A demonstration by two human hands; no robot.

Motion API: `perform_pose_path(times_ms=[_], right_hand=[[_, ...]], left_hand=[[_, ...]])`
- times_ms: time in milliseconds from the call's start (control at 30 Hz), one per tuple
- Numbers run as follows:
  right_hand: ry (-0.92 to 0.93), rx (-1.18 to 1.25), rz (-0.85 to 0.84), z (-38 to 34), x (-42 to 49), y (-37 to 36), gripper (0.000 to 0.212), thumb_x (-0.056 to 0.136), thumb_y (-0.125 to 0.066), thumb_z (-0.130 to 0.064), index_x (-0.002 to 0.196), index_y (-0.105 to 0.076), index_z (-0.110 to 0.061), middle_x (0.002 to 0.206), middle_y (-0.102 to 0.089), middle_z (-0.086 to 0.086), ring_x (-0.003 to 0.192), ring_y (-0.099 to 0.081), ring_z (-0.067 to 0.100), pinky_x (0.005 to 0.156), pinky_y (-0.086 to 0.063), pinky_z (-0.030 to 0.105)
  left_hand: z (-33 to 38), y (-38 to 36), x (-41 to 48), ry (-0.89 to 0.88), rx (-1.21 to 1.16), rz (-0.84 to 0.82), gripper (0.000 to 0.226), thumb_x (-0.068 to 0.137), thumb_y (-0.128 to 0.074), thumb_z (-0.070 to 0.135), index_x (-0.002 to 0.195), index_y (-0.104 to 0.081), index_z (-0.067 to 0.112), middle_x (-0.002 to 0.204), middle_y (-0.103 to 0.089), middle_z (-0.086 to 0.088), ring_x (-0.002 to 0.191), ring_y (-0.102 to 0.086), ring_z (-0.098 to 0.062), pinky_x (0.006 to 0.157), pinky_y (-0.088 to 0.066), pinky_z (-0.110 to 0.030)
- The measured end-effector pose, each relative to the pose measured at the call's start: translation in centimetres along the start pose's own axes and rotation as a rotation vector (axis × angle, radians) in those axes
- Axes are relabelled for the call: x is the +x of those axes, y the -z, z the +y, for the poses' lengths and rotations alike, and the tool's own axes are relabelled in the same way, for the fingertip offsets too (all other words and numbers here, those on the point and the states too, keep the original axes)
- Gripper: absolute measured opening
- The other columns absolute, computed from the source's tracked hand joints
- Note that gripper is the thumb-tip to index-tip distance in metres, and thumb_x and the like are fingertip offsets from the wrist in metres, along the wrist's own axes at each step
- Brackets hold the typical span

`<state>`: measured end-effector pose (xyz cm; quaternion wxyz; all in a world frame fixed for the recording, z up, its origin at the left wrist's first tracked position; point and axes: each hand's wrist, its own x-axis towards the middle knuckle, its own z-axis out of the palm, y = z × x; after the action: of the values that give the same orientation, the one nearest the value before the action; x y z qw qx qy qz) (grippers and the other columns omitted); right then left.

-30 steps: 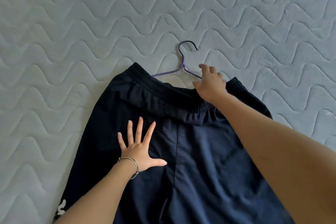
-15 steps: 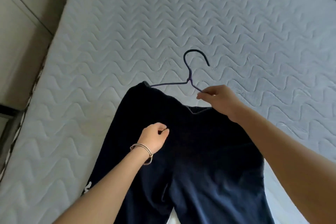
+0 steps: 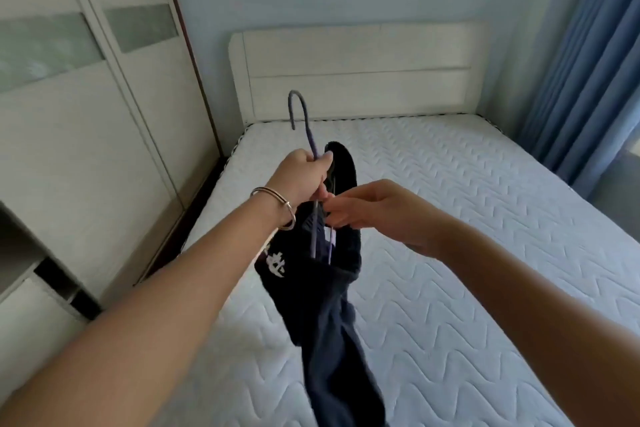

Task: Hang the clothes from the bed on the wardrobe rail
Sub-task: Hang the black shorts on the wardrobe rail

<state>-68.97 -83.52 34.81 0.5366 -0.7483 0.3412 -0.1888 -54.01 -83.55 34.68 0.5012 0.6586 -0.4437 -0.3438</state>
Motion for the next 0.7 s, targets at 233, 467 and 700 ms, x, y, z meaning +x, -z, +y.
perform_pose_path(times_ms=[233,467,700], right_hand=[[0.343,-0.166,0.602,-5.7,1.0,1.2,0.018,0.088,-0.056,-0.013,0.098,-0.070,-0.016,0.093,-0.070,0.000,0.085,-0.060,0.010,0.080,-0.044,0.020],[0.573,-0.733,0.511,-14.1,0.8,0.5,0.041,0.089,-0.051,-0.044,0.125,-0.055,-0.025,0.123,-0.060,0.002,0.118,-0.052,0.023,0.101,-0.038,0.038],[0.643,-0.576,0.493,-18.6,-1.7,-8.9,0.048,0.094,-0.043,-0.041,0.070,-0.065,-0.005,0.055,-0.052,-0.003,0.061,-0.052,0.020,0.059,-0.040,0.025]], left_hand=[[6.6,9.9,-5.6,-0.176,0.325,0.116,0.024,0.097,-0.039,0.027,0.084,-0.057,0.018,0.057,-0.031,0.004,0.032,-0.031,-0.001,0.036,-0.027,-0.013],[11.3,17.0,-12.2,-0.407,0.525,0.428,0.026,0.090,-0.052,0.035,0.086,-0.068,0.015,0.052,-0.044,0.010,0.035,-0.042,0.002,0.035,-0.028,-0.006],[12.8,24.8,-19.7,-0.479,0.649,0.416,0.021,0.090,-0.052,0.036,0.074,-0.059,0.025,0.065,-0.050,0.007,0.057,-0.041,-0.008,0.046,-0.033,-0.003]])
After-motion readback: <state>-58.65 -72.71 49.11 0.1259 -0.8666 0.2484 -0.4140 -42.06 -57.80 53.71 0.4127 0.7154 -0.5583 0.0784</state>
